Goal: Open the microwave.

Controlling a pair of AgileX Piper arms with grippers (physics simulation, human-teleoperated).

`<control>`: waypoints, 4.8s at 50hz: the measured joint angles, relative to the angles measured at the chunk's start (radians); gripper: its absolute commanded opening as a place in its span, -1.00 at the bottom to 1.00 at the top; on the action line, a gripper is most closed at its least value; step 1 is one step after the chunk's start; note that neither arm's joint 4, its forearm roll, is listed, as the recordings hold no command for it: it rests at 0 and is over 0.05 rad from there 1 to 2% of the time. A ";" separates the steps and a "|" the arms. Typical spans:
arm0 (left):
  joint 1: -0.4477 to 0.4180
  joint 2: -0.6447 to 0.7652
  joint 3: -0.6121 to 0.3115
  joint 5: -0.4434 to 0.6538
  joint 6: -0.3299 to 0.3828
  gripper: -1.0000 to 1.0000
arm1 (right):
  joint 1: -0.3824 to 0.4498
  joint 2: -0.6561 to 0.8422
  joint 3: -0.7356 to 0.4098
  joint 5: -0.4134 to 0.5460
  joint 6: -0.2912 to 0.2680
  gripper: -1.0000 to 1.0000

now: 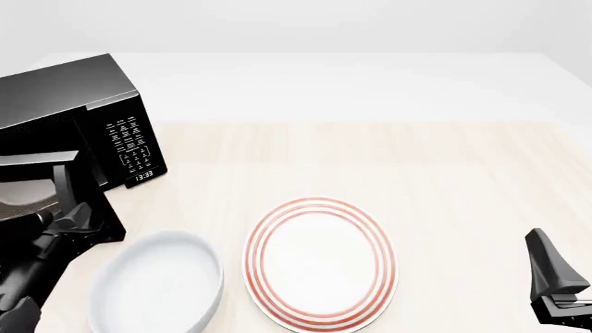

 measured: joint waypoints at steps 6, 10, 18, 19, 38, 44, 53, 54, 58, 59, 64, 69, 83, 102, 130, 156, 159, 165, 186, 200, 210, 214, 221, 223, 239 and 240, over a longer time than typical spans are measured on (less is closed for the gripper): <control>0.002 0.001 0.002 -0.003 0.000 -1.00 | 0.000 0.000 0.000 0.000 0.000 1.00; 0.002 0.000 0.002 -0.003 0.000 -1.00 | 0.000 0.000 0.000 0.000 0.000 1.00; 0.001 -0.004 0.002 0.002 0.001 -1.00 | 0.000 0.000 0.000 0.000 0.000 1.00; 0.001 -0.004 0.002 0.002 0.001 -1.00 | 0.000 0.000 0.000 0.000 0.000 1.00; -0.033 -0.042 -0.048 -0.051 -0.022 1.00 | 0.000 0.000 0.000 0.000 0.000 1.00; -0.032 -0.046 -0.051 -0.061 -0.025 1.00 | 0.000 0.000 0.000 0.000 0.000 1.00; -0.025 -0.061 -0.047 -0.061 -0.026 1.00 | 0.000 0.000 0.000 0.000 0.000 1.00; -0.024 -0.064 -0.046 -0.060 -0.026 1.00 | 0.000 0.000 0.000 0.000 0.000 1.00; -0.022 -0.077 -0.046 -0.052 -0.025 1.00 | 0.000 0.000 0.000 0.000 0.000 1.00; -0.021 -0.081 -0.045 -0.049 -0.024 1.00 | 0.000 0.000 0.000 0.000 0.000 1.00; -0.019 -0.109 -0.044 -0.027 -0.020 1.00 | 0.000 0.000 0.000 0.000 0.000 1.00; -0.020 -0.148 -0.047 0.009 -0.015 1.00 | 0.000 0.000 0.000 0.000 0.000 1.00; -0.017 -0.284 -0.049 0.130 0.005 1.00 | 0.000 0.000 0.000 0.000 0.000 1.00; -0.010 -0.513 -0.064 0.353 0.022 1.00 | 0.000 0.000 0.000 0.000 0.000 1.00; -0.023 -0.749 -0.172 0.671 0.058 1.00 | 0.000 0.000 0.000 0.000 0.000 1.00; -0.045 -0.732 -0.327 0.821 0.084 1.00 | 0.000 0.000 0.000 0.000 0.000 1.00; -0.047 -0.717 -0.355 0.842 0.086 1.00 | 0.000 0.000 0.000 0.000 0.000 1.00; -0.048 -0.681 -0.426 0.898 0.095 1.00 | 0.000 0.000 0.000 0.000 0.000 1.00; -0.075 -0.511 -0.653 1.088 0.096 1.00 | 0.000 0.000 0.000 0.000 0.000 1.00; -0.047 -0.464 -0.734 1.226 0.095 1.00 | 0.000 0.000 0.000 0.000 0.000 1.00; -0.031 -0.413 -0.807 1.330 0.120 1.00 | 0.000 0.000 0.000 0.000 0.000 1.00; -0.026 -0.391 -0.838 1.368 0.133 1.00 | 0.000 0.000 0.000 0.000 0.000 1.00; -0.013 -0.353 -0.888 1.429 0.152 1.00 | 0.000 0.000 0.000 0.000 0.000 1.00; -0.008 -0.344 -0.898 1.441 0.157 1.00 | 0.000 0.000 0.000 0.000 0.000 1.00; 0.057 -0.289 -0.933 1.495 0.179 1.00 | 0.000 0.000 0.000 0.000 0.000 1.00; 0.061 -0.286 -0.933 1.496 0.180 1.00 | 0.000 0.000 0.000 0.000 0.000 1.00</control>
